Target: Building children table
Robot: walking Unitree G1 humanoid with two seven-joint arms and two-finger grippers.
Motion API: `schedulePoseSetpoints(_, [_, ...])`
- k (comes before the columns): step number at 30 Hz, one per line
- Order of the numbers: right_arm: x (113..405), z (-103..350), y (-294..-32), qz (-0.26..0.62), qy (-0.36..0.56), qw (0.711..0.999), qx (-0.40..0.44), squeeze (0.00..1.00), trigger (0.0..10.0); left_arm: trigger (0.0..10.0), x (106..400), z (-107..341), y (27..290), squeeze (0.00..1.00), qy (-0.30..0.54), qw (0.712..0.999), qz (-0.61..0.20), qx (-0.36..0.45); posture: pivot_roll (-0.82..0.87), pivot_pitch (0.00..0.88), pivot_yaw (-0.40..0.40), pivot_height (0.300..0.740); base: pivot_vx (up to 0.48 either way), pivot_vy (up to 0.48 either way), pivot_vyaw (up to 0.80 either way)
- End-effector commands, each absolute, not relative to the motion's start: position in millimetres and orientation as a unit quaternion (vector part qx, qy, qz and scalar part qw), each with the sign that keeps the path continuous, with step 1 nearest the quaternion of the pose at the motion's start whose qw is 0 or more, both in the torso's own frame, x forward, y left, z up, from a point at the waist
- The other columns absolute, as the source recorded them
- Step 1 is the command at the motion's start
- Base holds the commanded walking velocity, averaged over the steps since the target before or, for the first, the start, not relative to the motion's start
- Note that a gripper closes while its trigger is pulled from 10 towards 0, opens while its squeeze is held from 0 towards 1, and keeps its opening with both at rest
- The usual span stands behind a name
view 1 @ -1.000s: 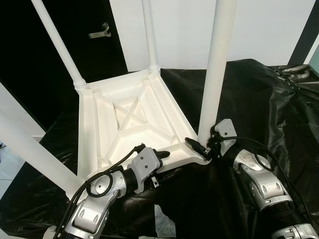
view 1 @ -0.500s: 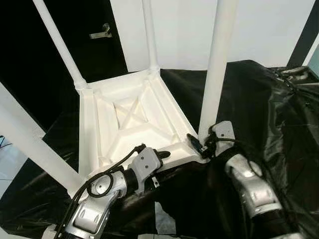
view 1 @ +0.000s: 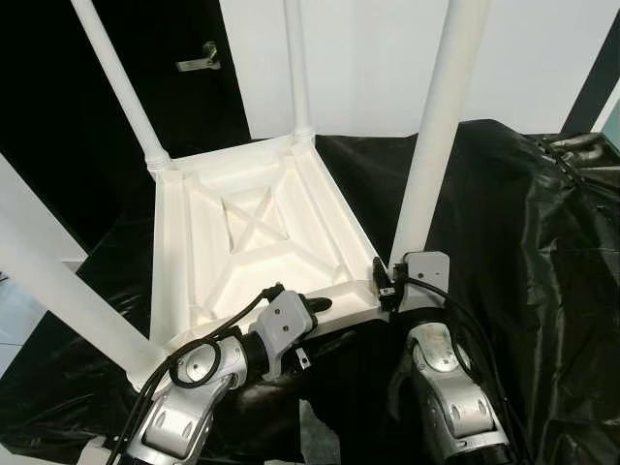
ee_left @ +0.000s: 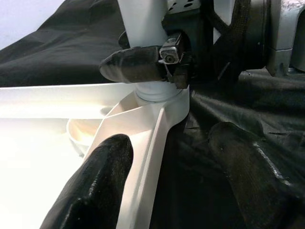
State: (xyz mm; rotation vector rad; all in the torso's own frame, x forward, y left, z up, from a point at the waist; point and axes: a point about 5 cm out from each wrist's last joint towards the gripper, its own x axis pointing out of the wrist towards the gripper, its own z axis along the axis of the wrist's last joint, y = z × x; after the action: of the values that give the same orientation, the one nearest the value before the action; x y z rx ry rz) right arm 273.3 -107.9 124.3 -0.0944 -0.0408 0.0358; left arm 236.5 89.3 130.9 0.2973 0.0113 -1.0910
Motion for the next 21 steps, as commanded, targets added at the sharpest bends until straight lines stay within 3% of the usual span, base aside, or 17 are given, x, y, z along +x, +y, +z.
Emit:
schedulePoseSetpoints(1, [269.2,112.0,-108.5,0.02,0.01,0.999,-0.043,0.0,10.0,10.0,238.9,128.0,90.2,0.0,0.01,0.852,-0.503,0.145,0.03,0.0,0.066,0.74,0.0,0.0,0.0])
schedulePoseSetpoints(8, [268.9,117.9,-108.0,0.024,-0.003,0.999,-0.047,0.0,10.0,10.0,238.9,128.4,89.4,0.0,0.009,0.852,-0.503,0.147,0.04,0.0,0.06,0.74,0.0,0.0,0.0])
schedulePoseSetpoints(9, [269.1,120.3,-110.2,0.03,-0.01,0.998,-0.046,1.0,10.0,10.0,238.5,128.6,89.5,0.0,0.008,0.852,-0.502,0.147,0.04,0.0,0.058,0.74,0.0,0.0,0.0])
schedulePoseSetpoints(21, [257.4,143.9,-114.6,0.067,-0.09,0.994,-0.016,1.0,10.0,10.0,237.0,135.3,99.5,0.0,0.007,0.864,-0.484,0.139,0.05,0.0,0.053,0.74,0.0,0.0,0.0])
